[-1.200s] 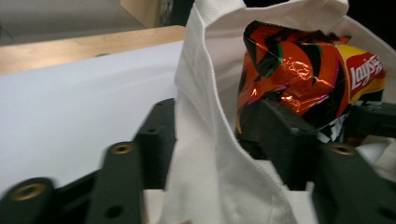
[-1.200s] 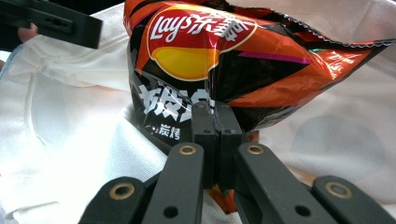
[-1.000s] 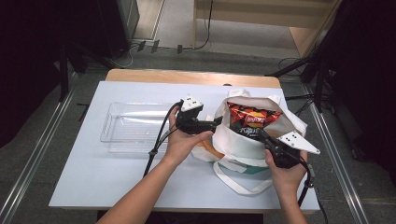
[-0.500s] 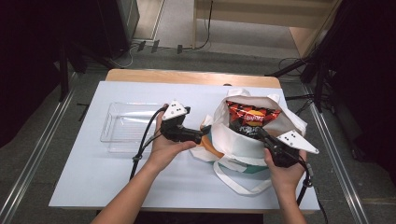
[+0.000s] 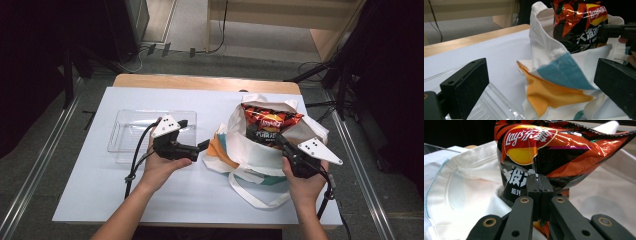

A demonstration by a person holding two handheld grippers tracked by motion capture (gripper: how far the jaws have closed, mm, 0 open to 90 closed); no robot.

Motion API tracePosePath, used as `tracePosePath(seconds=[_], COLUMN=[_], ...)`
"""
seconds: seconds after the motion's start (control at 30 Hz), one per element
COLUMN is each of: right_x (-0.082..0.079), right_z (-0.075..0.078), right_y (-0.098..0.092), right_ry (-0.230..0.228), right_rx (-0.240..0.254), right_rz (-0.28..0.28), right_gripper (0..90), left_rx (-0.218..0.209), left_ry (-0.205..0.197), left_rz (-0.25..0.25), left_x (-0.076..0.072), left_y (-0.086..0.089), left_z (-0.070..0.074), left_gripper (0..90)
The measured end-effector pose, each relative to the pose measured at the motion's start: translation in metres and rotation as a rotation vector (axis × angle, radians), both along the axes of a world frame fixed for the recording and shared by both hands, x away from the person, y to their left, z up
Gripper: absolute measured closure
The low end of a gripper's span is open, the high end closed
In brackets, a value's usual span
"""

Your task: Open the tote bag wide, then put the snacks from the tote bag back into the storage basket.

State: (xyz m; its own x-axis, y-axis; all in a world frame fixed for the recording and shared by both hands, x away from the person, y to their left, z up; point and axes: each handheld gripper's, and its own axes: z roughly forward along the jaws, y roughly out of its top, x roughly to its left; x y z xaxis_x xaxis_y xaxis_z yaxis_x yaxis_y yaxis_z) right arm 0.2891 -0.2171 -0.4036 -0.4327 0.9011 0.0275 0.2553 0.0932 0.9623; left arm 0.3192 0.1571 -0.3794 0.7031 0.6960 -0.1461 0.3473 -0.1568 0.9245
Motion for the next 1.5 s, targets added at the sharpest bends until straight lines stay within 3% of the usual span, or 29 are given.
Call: tracePosePath(seconds=[0.33,0.87,1.5], right_x=[0.000,0.000,0.003], right_z=[0.005,0.014,0.031], right_y=[0.003,0.004,0.005], right_ry=[-0.020,-0.045,-0.080], right_rx=[0.004,0.011,0.018], right_rz=[-0.008,-0.011,-0.023], right_gripper=[90.0,90.0,90.0], left_rx=[-0.016,-0.004,-0.007], left_ry=[0.014,-0.003,0.005], left_rz=[0.046,0.043,0.105], left_x=[-0.010,-0.027,-0.038], left_y=[0.030,0.055,0.094], left_z=[-0.008,-0.008,-0.016], left_gripper=[0.3,2.3,3.4])
